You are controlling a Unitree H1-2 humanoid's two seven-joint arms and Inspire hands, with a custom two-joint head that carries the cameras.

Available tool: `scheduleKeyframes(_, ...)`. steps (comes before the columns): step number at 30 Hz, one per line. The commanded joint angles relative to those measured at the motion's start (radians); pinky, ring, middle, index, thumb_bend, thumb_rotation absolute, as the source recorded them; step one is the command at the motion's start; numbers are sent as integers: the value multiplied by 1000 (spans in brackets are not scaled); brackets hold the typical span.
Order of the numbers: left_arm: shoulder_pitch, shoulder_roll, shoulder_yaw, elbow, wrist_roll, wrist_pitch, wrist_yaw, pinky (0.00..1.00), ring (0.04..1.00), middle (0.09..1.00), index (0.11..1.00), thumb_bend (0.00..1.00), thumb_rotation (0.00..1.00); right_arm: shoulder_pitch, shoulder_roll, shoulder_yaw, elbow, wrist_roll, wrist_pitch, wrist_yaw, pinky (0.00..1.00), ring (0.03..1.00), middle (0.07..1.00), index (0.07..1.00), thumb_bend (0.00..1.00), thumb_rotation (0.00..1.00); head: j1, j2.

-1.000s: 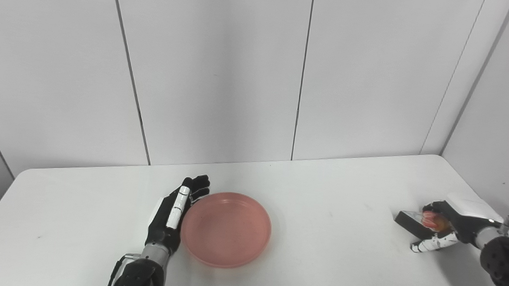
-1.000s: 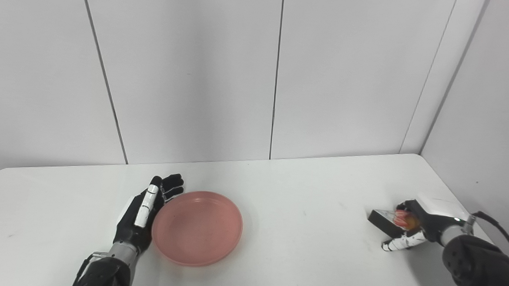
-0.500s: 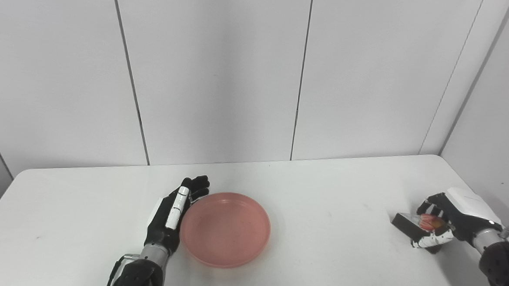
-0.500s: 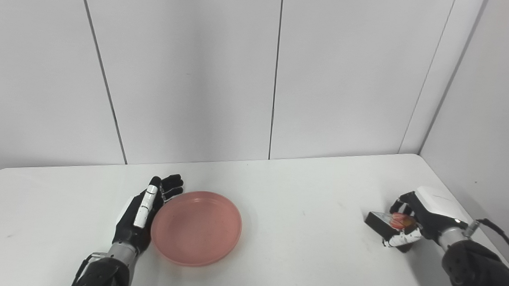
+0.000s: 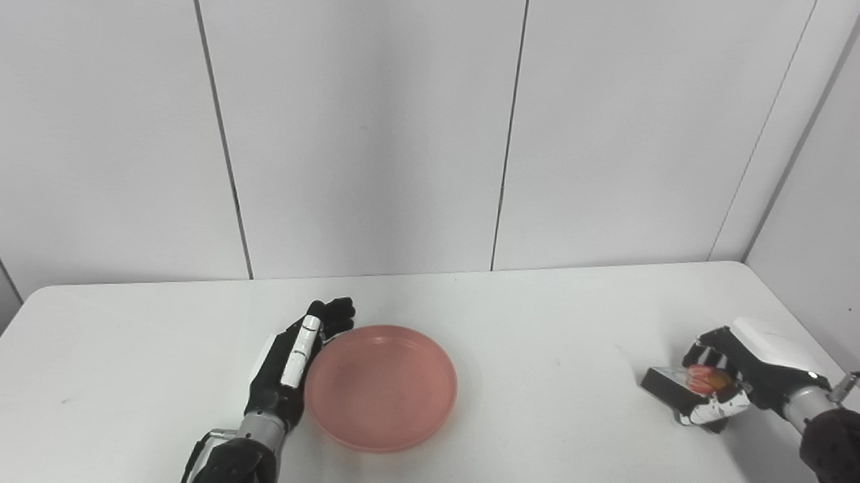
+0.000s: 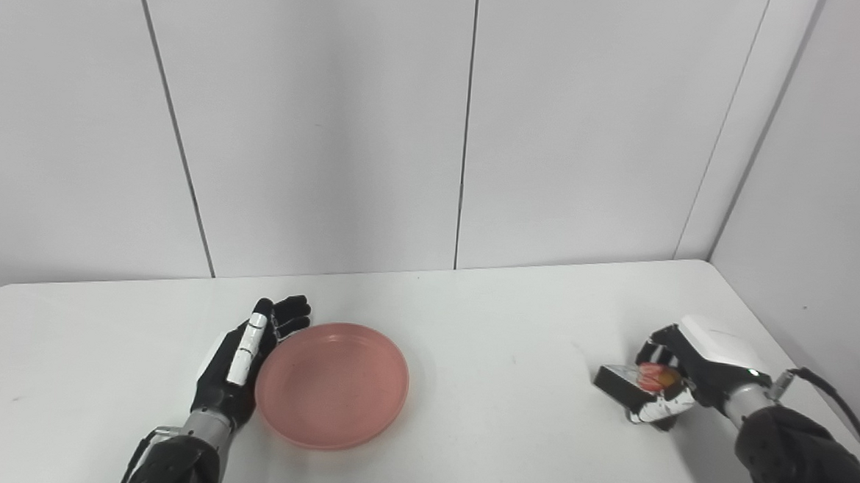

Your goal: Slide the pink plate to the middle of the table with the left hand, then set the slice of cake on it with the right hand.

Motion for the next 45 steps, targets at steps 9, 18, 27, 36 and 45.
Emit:
scheduleKeyframes(9, 22, -40, -22, -75, 27, 42, 33, 790, 831, 811, 739, 648, 948, -122, -8, -38, -215, 18, -10, 30, 275, 346, 430, 516, 524, 0, 71, 2)
scheduleKeyframes(18, 30, -69, -31, -77, 43, 51, 57, 815, 834, 810, 729, 650, 932, -240, 77, 37, -249, 11, -67, 66, 288, 347, 436, 510, 524, 0, 168, 1)
scheduleKeyframes(27, 40, -106, -51, -73, 66, 44, 104, 812, 826, 813, 735, 610, 948, -315, 231, 90, -61, 54, -243, -15, 314, 382, 470, 499, 526, 0, 287, 2)
scheduleKeyframes(36, 19, -138, -56, -26, 67, 26, 137, 806, 844, 822, 726, 648, 932, -342, 326, 162, 103, 20, -437, -99, 333, 396, 450, 510, 526, 0, 363, -2)
scheduleKeyframes(45, 16, -154, -57, -10, 72, -1, 165, 797, 825, 798, 724, 640, 944, -352, 377, 228, 214, -9, -502, -99, 358, 412, 455, 507, 526, 0, 413, 2)
